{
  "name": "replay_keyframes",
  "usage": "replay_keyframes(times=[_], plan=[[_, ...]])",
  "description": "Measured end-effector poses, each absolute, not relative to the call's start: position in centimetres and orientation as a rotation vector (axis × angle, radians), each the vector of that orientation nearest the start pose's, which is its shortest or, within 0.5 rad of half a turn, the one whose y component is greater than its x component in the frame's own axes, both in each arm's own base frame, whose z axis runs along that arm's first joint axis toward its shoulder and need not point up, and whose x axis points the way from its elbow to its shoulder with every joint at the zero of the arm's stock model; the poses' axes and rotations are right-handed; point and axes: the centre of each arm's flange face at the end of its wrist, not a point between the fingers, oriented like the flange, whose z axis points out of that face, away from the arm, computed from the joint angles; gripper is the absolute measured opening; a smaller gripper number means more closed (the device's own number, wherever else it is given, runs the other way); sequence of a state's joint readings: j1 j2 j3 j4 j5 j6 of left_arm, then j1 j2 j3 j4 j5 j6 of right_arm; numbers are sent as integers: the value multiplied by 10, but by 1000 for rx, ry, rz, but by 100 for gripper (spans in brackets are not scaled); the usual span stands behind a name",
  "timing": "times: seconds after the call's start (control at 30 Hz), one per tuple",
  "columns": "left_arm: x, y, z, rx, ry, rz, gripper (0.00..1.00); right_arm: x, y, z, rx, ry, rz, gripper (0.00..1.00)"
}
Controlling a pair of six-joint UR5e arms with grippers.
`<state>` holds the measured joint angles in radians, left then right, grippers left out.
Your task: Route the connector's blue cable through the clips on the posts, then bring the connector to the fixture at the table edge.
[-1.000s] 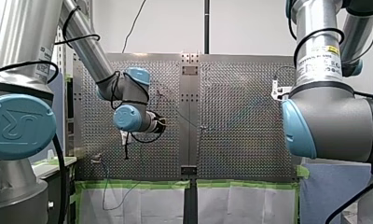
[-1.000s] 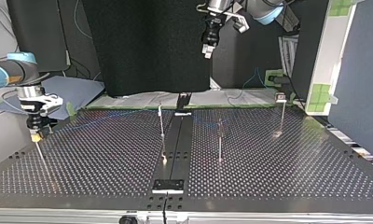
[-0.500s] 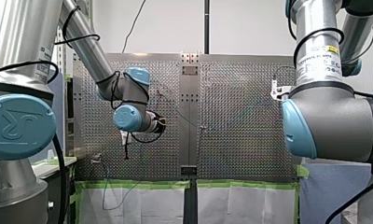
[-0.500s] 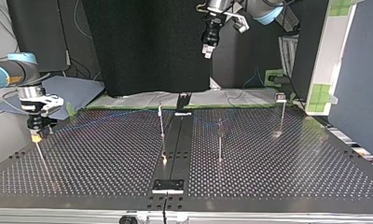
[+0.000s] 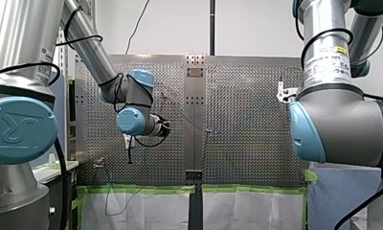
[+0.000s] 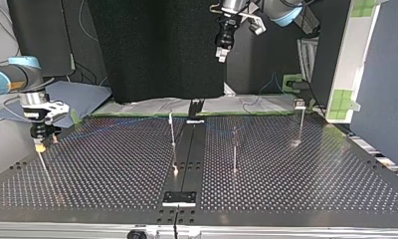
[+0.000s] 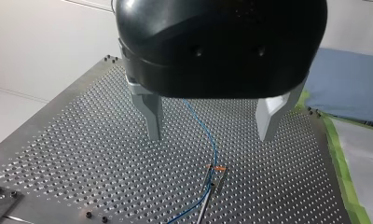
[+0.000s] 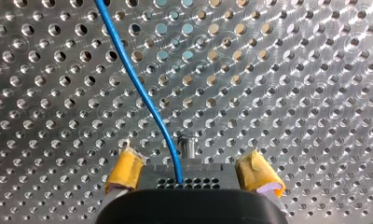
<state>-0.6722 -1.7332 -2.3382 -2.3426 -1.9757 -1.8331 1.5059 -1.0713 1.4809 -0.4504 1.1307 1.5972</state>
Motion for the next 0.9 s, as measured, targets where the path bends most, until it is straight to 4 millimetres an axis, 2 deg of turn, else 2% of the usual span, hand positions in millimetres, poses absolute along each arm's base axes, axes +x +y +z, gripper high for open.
replay_keyframes(times=[0.9], plan=[[240,-311,157,46,1703,-356,98,127,-667,282,1431,-1031,1479,98]])
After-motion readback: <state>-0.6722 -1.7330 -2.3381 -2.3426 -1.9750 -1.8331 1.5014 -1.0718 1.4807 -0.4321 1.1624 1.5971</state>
